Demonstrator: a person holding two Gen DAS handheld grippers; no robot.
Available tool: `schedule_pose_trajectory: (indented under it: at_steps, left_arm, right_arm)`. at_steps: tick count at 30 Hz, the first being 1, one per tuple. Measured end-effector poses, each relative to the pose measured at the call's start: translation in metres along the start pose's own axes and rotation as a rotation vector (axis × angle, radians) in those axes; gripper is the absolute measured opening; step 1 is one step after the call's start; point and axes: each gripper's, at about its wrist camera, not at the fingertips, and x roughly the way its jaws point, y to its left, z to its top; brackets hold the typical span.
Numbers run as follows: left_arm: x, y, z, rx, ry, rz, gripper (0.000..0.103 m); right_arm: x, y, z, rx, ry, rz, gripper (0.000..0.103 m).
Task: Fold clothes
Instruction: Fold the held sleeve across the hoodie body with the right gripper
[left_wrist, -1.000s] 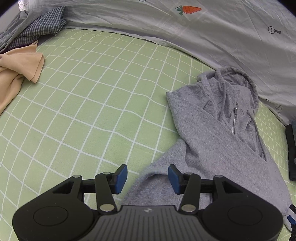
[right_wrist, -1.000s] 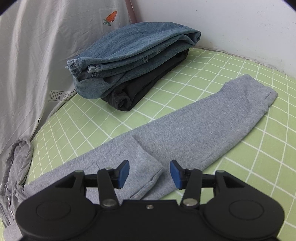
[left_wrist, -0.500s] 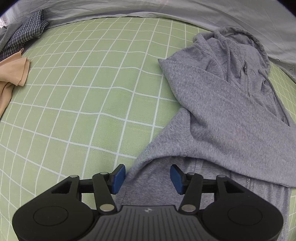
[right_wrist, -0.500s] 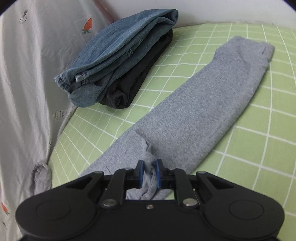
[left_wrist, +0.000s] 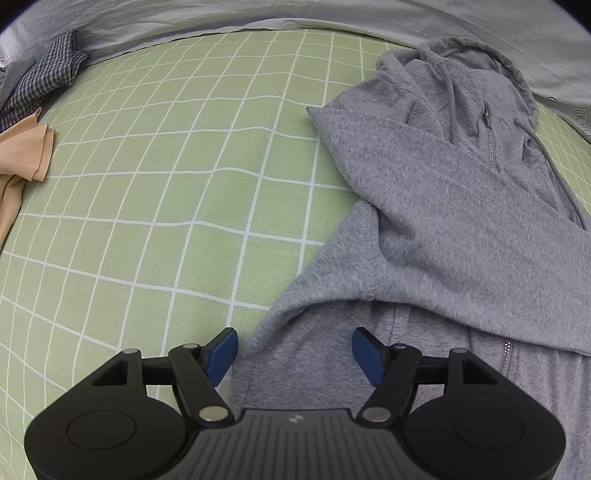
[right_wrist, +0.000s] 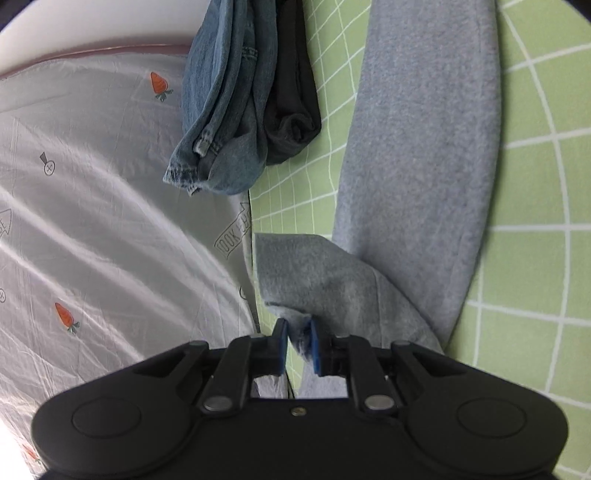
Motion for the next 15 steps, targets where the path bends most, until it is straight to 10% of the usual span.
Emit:
schedule_pose_trajectory:
  at_steps: [15]
  left_arm:
    - [-0.001,0.011,-0.001,-0.010,0.006,0.011,0.084]
  right_arm:
    - [0.069,0.030,-0.101,-0.155,0.449,-0.010,0.014]
